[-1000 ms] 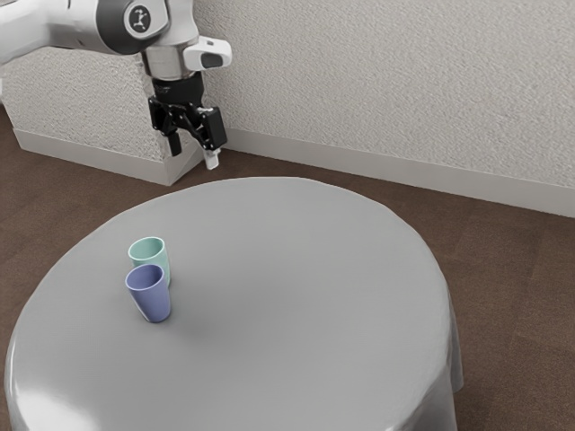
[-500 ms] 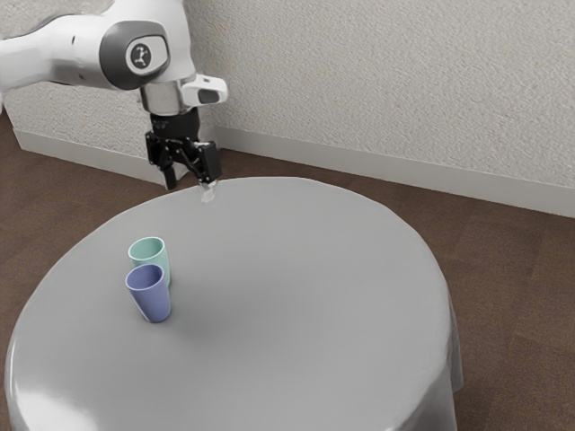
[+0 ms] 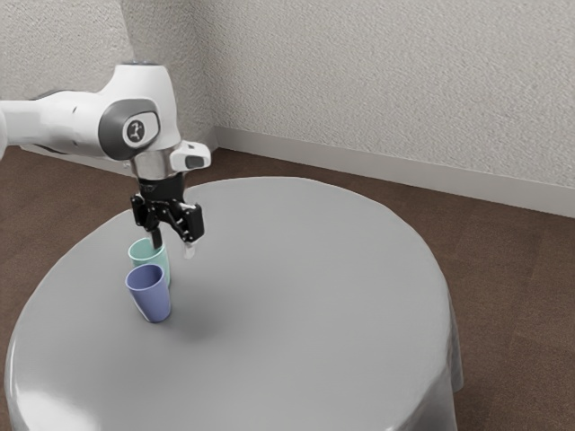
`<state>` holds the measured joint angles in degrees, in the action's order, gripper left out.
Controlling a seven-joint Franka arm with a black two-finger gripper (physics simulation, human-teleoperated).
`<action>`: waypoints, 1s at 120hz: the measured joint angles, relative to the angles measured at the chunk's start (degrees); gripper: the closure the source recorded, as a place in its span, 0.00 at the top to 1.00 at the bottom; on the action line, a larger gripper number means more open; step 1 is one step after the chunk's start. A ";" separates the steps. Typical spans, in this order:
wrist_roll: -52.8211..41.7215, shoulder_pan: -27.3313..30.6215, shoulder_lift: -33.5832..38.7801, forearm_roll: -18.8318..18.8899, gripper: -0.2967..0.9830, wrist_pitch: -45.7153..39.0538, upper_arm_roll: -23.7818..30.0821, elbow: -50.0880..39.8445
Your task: Place the right cup onto the left cup
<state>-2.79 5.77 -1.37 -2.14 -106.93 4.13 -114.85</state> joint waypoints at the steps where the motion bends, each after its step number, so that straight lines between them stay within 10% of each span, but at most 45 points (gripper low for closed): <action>1: 0.02 0.08 0.00 0.02 0.65 -0.21 0.00 -0.15; 120: 1.35 5.15 -4.54 0.40 0.57 -16.56 -0.93 -9.20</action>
<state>-1.44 10.92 -5.91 -1.74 -123.48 3.20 -124.05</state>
